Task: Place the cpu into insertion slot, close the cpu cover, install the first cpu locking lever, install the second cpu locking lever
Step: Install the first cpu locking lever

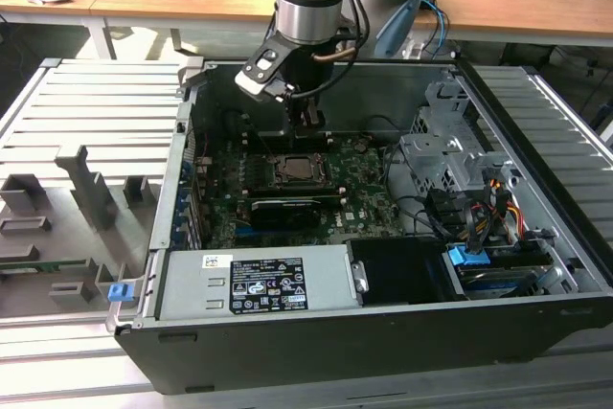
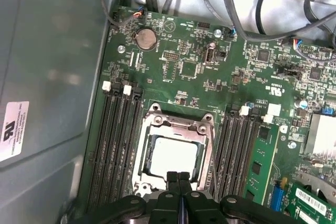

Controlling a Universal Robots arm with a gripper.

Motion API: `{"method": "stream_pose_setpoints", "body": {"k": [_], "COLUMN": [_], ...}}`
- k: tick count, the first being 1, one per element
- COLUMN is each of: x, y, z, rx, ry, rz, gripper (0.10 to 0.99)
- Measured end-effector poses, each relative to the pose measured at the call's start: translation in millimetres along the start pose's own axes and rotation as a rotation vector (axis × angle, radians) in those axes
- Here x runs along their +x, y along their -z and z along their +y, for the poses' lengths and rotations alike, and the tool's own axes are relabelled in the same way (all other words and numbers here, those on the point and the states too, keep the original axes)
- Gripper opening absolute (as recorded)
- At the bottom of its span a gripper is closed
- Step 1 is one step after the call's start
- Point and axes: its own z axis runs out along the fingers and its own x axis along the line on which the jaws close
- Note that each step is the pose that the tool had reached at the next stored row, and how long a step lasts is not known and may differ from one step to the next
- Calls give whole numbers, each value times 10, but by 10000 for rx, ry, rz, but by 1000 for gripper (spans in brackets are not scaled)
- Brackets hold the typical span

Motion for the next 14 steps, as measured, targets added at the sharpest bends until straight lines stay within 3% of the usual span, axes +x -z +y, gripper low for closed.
{"method": "stream_pose_setpoints", "body": {"k": [14], "x": [0], "y": [0], "z": [0], "rx": [-6], "ry": [1018], "rz": [-2], "gripper": [106]}}
